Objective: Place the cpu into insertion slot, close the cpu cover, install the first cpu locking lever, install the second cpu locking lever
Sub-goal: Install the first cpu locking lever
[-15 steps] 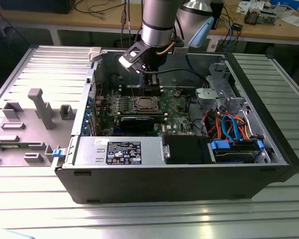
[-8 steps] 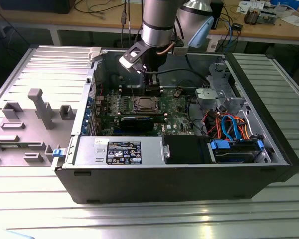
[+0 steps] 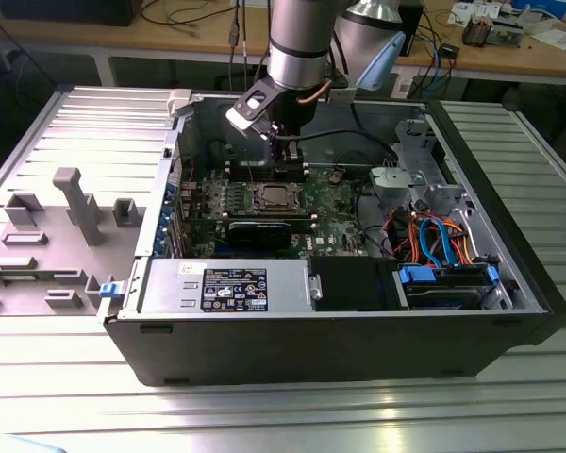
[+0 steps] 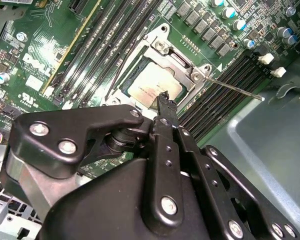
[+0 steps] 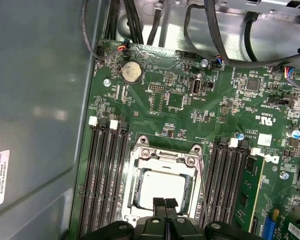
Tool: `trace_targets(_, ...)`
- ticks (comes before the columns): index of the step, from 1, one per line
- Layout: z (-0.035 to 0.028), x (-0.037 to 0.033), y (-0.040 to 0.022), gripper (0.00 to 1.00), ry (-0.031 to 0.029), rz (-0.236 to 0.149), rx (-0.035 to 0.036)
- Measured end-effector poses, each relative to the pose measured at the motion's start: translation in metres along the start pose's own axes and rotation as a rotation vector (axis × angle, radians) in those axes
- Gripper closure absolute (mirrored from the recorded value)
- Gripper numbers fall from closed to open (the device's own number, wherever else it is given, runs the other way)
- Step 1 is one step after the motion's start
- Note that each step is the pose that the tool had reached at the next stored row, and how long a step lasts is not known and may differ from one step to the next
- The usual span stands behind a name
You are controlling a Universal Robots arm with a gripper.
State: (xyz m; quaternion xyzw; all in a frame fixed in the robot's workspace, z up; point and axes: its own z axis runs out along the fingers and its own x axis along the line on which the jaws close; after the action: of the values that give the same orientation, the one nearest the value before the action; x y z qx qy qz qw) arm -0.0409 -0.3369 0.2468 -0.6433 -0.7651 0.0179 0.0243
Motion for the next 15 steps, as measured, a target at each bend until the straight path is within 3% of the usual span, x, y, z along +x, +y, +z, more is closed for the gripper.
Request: trace_targets(15, 0.0000, 0.0000, 0.0000, 0.89, -0.0019, -0.031, 0.0004)
